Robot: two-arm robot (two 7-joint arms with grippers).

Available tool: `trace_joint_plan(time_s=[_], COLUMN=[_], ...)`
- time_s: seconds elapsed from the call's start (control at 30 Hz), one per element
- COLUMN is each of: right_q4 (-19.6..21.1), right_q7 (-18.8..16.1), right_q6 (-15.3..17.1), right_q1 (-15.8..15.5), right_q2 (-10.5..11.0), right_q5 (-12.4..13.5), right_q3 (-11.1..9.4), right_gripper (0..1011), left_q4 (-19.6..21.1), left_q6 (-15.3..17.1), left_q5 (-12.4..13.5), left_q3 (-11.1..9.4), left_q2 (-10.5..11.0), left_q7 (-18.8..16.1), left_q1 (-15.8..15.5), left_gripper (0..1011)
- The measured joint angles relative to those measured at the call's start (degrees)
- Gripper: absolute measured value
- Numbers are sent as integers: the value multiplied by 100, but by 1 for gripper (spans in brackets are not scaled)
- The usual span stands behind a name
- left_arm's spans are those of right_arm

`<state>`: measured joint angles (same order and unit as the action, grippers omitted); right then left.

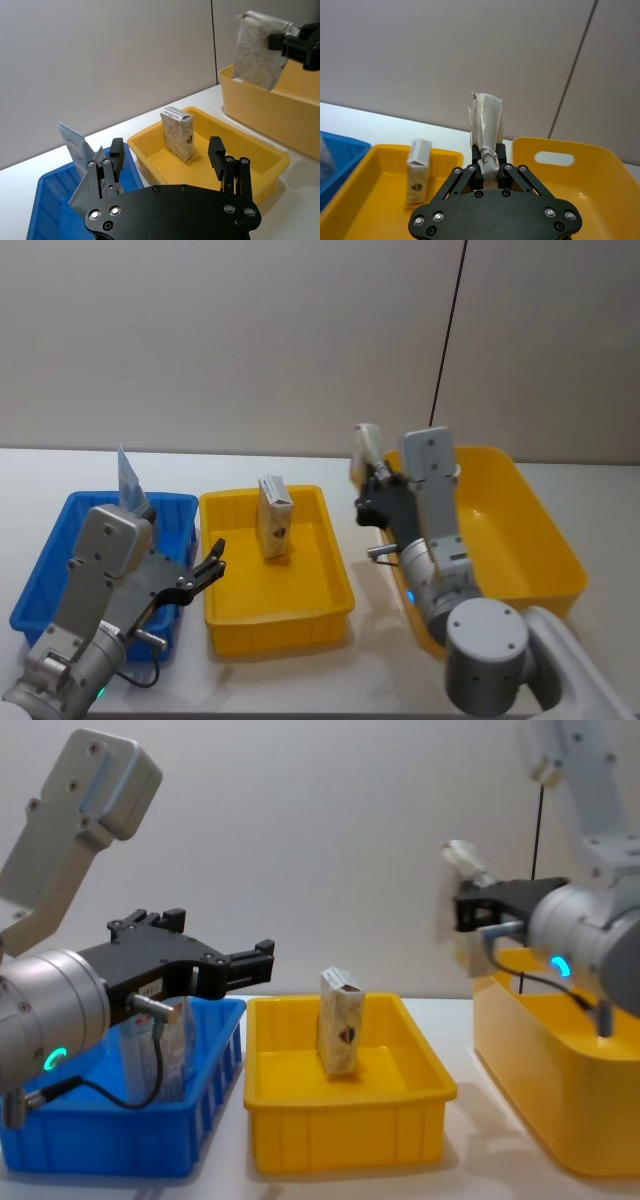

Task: Bimanual collaborative sorting of washing and personal care products

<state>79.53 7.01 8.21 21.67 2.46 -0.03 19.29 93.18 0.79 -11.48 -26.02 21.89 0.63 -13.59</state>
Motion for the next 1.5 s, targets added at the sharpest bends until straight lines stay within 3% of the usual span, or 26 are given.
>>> trace_joint_plan(time_s=[0.23,0.6,1.23,1.5], right_q4=[154,132,53,280], right_q7=[66,-67,-269,-365], right_q6=[365,780,1042,980], right_q1=[-44,-57,-49,-163], right_q2=[132,267,331,369], right_q5=[-6,73,78,68], right_q3=[-280,-487,-605,-643], right_gripper=[126,136,780,978], left_q4=[0,0,0,0], left_q6=[0,0,0,0], left_q5=[0,0,0,0], left_q3=[0,0,0,0], left_q2=[0,0,0,0], left_q7=[0,0,0,0], left_q1=[0,0,0,0], left_gripper=[1001,1001,1001,1001])
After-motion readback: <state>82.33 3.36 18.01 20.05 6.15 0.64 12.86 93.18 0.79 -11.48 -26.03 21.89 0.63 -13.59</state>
